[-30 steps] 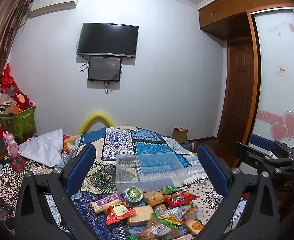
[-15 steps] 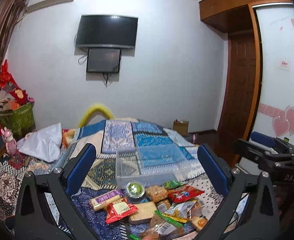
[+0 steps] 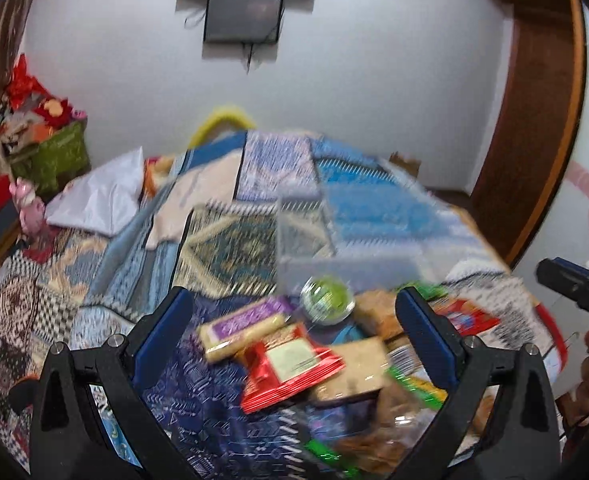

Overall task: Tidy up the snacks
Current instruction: 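Grasp the red snack bag with the left gripper while the right grasps the red cartoon chip bag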

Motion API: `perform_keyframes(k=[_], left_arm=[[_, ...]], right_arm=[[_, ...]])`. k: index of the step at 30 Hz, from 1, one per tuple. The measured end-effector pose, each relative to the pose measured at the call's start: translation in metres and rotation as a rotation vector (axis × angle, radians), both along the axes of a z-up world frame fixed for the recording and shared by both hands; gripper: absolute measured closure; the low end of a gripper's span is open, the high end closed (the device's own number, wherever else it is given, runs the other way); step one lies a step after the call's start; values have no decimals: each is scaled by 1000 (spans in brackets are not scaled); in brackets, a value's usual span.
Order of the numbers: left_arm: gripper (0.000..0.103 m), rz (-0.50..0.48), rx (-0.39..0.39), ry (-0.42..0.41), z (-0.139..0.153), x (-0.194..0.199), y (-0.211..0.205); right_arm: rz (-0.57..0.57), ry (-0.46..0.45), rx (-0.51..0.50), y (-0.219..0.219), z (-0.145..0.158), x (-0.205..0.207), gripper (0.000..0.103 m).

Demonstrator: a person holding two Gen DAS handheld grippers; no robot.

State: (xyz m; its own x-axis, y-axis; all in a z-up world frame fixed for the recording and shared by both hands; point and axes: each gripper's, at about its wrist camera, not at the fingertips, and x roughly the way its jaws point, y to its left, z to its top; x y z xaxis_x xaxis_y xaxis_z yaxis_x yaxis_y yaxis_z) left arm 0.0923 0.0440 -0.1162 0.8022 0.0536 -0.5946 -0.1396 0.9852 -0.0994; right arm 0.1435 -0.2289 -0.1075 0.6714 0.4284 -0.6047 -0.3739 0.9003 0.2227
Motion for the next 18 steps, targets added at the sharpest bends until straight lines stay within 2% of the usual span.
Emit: perform_keyframes(k=[6, 9, 13, 18], left_arm=[[0, 37, -33, 110, -34, 31, 23], [0, 44, -93, 179, -53, 45, 32], [0, 46, -163, 262, -77, 54, 37], [0, 34, -225, 288, -90, 47, 35]], right_arm=[[40, 98, -11, 10, -26, 18, 0], [72, 120, -33, 21, -35, 25, 1], [116, 140, -80, 36, -47, 28, 8], [145, 159, -130, 47, -62, 30, 8]])
